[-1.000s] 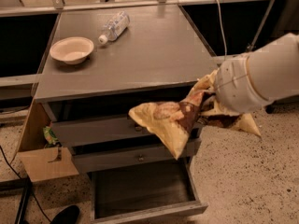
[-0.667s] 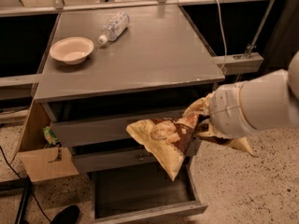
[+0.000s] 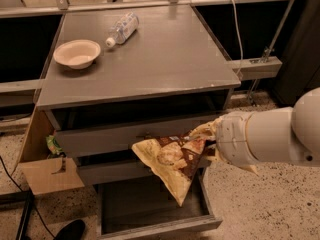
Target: Place brown chip bag into bottom drawer
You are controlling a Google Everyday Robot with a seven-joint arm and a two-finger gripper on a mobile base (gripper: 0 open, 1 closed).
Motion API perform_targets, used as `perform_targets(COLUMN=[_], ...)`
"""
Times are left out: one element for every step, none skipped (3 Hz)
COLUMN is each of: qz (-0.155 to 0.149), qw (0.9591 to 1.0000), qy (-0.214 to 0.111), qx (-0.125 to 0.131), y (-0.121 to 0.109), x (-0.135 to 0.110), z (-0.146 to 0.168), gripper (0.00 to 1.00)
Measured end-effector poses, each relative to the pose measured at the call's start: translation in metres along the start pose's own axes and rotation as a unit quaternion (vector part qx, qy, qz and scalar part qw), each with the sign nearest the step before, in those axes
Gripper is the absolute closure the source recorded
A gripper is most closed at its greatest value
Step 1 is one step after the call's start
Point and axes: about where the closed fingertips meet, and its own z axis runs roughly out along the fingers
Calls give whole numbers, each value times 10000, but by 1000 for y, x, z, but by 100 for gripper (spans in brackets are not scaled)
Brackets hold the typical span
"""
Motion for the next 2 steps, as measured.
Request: perform_targets(qz=[1, -42], qw=[10000, 10000], qy=[0, 74], qx=[-1, -38], y=[0, 1], x=[0, 6], z=[0, 6], gripper=[100, 100])
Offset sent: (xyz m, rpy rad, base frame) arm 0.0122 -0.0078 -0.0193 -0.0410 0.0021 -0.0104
